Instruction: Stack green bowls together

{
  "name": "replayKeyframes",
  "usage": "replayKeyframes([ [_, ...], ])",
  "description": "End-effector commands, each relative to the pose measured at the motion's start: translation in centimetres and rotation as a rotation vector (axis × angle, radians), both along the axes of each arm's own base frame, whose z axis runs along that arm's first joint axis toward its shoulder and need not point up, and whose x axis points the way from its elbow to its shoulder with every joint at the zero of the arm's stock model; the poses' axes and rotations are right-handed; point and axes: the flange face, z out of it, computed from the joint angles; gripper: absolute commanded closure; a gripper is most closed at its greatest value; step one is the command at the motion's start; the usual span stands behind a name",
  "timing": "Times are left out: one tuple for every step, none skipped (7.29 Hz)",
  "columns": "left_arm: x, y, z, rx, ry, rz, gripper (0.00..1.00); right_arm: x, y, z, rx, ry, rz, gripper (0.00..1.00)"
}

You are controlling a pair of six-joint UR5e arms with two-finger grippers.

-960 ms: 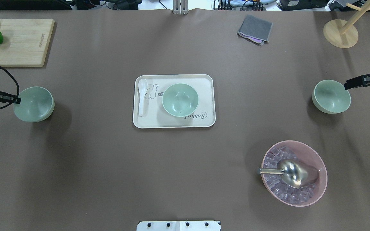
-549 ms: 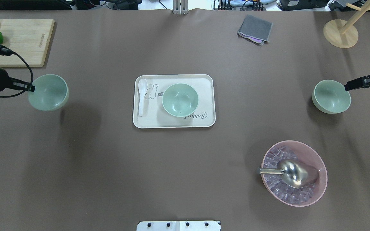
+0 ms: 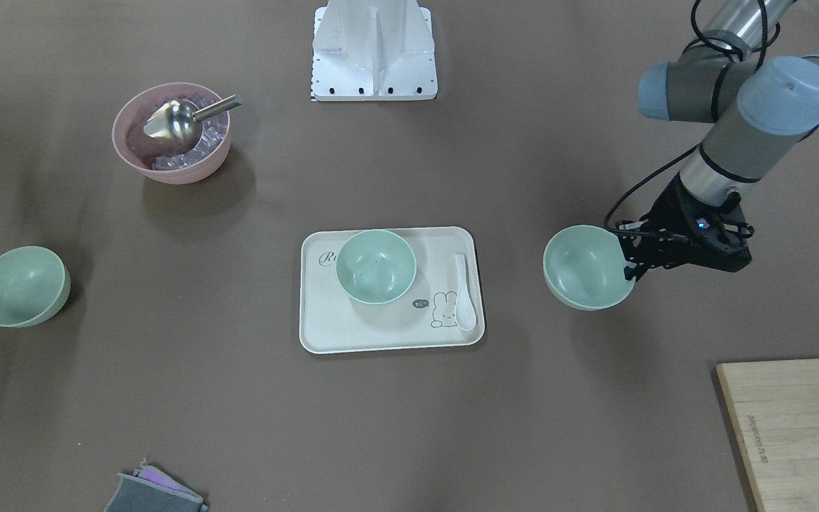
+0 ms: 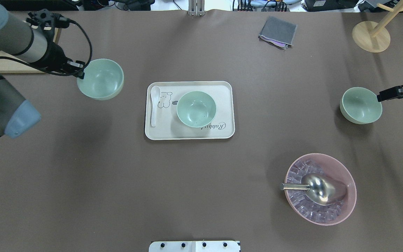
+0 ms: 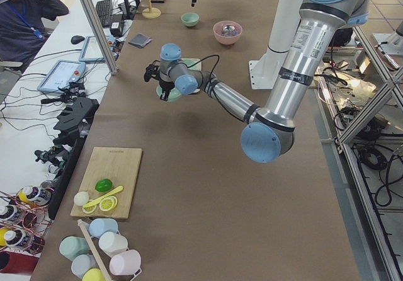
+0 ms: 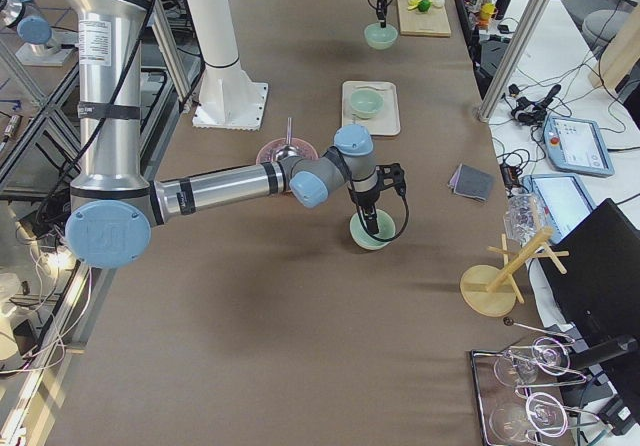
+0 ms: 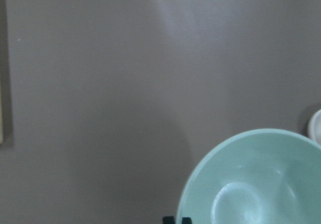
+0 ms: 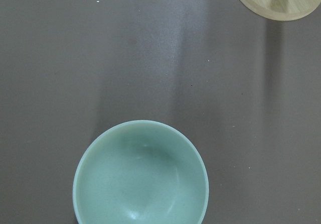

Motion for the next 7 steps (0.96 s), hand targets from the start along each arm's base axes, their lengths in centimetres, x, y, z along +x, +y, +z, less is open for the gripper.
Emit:
replayKeyframes([
  [5.6, 1.8, -6.9, -0.137, 0.091, -0.052, 1.0, 0.0, 0.1, 0.1, -0.007, -0.001, 0.001, 0.0],
  [8.3, 3.2, -9.1, -0.184, 0.122, -0.069, 1.0, 0.0, 0.2, 0.3, -0.01, -0.001, 0.0, 0.0],
  [11.4, 4.9, -10.5, -0.174, 0.123, -0.077, 1.0, 0.0, 0.2, 0.4, -0.012, 0.0, 0.0, 0.0],
  [14.9, 7.1, -11.5, -0.188, 0.122, -0.082, 1.0, 0.1, 0.3, 0.6, -0.014, 0.003, 0.001, 0.0],
  [17.1, 7.7, -12.6, -0.193, 0.121, -0.114, 1.0, 0.1, 0.3, 0.7, -0.014, 0.004, 0.0, 0.0],
  [18.5, 7.9, -13.3, -0.204, 0.122, -0.131, 1.0, 0.1, 0.3, 0.7, -0.016, 0.004, 0.0, 0.0],
  [19.5, 8.0, -14.0, -0.204, 0.123, -0.155, 1.0, 0.1, 0.3, 0.8, -0.018, 0.005, 0.001, 0.0],
])
